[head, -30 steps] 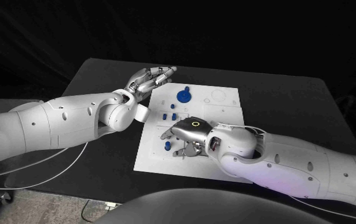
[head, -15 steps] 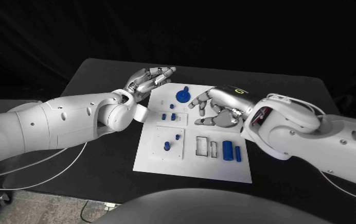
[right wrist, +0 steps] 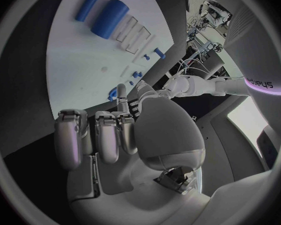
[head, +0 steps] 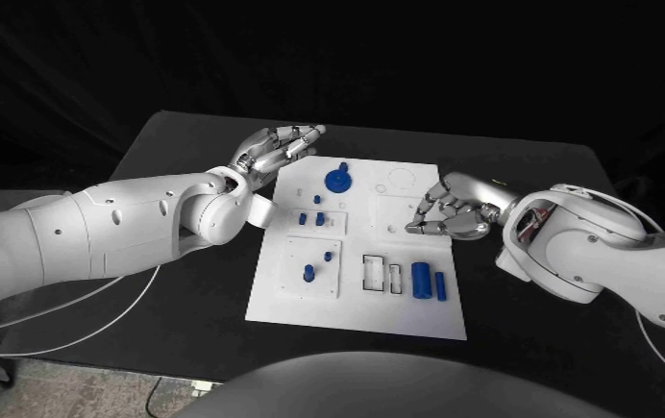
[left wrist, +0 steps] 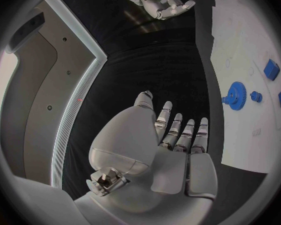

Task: Assemble the parts on the task board

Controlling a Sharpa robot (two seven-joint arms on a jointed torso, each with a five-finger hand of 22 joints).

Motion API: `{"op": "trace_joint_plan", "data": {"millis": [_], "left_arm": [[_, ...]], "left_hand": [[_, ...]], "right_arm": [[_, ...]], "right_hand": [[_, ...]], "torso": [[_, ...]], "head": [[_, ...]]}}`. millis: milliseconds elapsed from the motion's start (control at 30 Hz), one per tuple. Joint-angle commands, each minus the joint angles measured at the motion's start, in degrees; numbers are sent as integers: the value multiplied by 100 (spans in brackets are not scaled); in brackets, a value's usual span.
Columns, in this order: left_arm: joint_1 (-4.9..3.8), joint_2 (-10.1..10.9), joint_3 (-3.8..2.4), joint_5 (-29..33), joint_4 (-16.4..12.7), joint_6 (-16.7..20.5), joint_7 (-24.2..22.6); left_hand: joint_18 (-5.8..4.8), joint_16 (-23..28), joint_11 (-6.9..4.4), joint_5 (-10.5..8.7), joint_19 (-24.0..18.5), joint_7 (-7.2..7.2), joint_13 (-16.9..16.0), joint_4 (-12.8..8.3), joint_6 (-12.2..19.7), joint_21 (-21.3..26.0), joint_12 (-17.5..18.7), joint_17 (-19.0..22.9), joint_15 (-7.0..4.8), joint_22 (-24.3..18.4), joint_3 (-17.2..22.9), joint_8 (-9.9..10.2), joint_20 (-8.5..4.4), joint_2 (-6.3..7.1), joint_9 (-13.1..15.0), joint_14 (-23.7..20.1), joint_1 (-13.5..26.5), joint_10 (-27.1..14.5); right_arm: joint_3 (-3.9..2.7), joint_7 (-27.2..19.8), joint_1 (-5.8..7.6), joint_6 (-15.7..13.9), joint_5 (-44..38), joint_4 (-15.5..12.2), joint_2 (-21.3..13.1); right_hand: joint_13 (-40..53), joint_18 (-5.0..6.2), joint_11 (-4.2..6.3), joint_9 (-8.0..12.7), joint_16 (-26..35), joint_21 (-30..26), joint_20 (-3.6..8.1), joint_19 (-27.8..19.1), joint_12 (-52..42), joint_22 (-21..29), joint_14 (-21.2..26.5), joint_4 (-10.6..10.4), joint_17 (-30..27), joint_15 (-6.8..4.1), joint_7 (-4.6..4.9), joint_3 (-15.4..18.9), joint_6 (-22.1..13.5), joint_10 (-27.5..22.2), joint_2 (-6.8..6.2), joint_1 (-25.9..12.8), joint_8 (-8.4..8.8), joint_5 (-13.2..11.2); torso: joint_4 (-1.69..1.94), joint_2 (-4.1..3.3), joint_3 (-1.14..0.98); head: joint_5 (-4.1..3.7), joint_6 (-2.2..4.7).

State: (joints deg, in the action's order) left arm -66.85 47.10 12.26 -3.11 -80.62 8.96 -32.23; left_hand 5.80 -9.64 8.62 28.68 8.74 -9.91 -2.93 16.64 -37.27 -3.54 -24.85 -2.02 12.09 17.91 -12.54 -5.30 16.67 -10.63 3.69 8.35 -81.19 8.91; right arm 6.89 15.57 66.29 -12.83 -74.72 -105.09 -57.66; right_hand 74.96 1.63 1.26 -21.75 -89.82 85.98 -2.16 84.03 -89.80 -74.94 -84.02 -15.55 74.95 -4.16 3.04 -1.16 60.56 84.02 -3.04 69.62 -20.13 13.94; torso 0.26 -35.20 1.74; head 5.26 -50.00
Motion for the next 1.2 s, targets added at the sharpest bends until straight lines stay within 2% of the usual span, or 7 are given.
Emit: {"op": "trace_joint_plan", "data": {"millis": [33, 167, 300, 500, 900, 1133, 1200], "left_arm": [[12, 19, -1, 15, -7, -132, -29], [24, 59, -1, 15, -20, -145, -10], [30, 90, -1, 15, -29, -159, 20], [39, 114, 0, 15, -32, -181, 70], [42, 128, 0, 15, -39, -218, 138], [44, 136, 0, 15, -38, -241, 162], [44, 139, 0, 15, -37, -250, 169]], "left_hand": [[-47, -37, 43, 28, 41, -15, -7, 0, -23, -37, -32, -8, 4, -2, 8, -36, 14, -23, 5, 46, -50, 16], [-47, -37, 45, 30, 41, -16, -6, -1, -27, -37, -32, -8, 4, -5, 11, -37, 14, -27, 5, 45, -55, 15], [-47, -36, 51, 32, 39, -21, -6, -2, -35, -35, -33, -7, 5, -14, 17, -40, 14, -34, 6, 44, -62, 16], [-47, -36, 60, 34, 39, -28, -6, -2, -36, -34, -31, -6, 4, -20, 21, -42, 14, -40, 5, 42, -69, 15], [-46, -41, 82, 35, 36, -46, -4, -1, -28, -30, -23, -7, 8, -35, 27, -44, 14, -48, 4, 45, -79, 10], [-46, -43, 87, 35, 33, -51, -4, -1, -29, -29, -26, -8, 10, -41, 28, -45, 14, -50, 4, 46, -81, 11], [-43, -51, 114, 36, 35, -70, -9, 1, -54, -27, -60, -9, 18, -46, 33, -56, 13, -58, 6, 52, -89, 29]], "right_arm": [[6, 763, -108, 527, -510, 17, 16], [8, 1128, -220, 759, -920, 14, 46], [8, 1378, -275, 891, -1232, -16, 63], [8, 1617, -318, 1082, -1511, -99, 60], [9, 1678, -424, 1043, -1549, -201, 75], [9, 1459, -483, 675, -1318, -257, 19], [9, 1375, -497, 571, -1250, -275, -20]], "right_hand": [[1504, -141, -8, -355, -18, 318, 68, 560, -20, -1478, -598, -45, 1505, -90, -50, 58, -32, 598, 20, -211, -259, 20], [1504, -163, 106, -982, -18, 402, 164, 597, -20, -1506, -598, -76, 1505, -195, -174, 94, 43, 598, 99, -778, -653, -32], [1504, -163, 138, -1190, -18, 402, 200, 597, -20, -1506, -598, -106, 1505, -215, -213, 87, 111, 598, 85, -1126, -686, -268], [1504, -163, 170, -1296, -18, 402, 206, 597, -20, -1506, -598, -112, 1505, -215, -244, -49, 234, 598, -5, -1434, -566, -575], [1504, -163, 154, -1544, -18, 402, 230, 597, -20, -1506, -598, -58, 1505, -243, -223, -256, 148, 598, -111, -1285, -478, -405], [1504, -163, 68, -3252, -18, 402, 208, 597, -20, -1506, -598, 56, 1505, -207, -111, -418, -1260, 598, -181, -885, -1016, -355], [1504, -163, -57, -4411, -18, 402, 77, 597, -20, -1506, -598, 70, 1505, -108, -6, -407, -2103, 598, -113, -828, -1625, -353]], "torso": [[-6, 8, -6], [-6, 7, 0], [-6, 2, 3], [0, 5, 10], [12, 11, 5], [6, 12, 2], [4, 17, 4]], "head": [[-14, 0], [-20, 0], [-32, 0], [-43, 0], [-69, 0], [-60, 0], [-57, 0]]}}
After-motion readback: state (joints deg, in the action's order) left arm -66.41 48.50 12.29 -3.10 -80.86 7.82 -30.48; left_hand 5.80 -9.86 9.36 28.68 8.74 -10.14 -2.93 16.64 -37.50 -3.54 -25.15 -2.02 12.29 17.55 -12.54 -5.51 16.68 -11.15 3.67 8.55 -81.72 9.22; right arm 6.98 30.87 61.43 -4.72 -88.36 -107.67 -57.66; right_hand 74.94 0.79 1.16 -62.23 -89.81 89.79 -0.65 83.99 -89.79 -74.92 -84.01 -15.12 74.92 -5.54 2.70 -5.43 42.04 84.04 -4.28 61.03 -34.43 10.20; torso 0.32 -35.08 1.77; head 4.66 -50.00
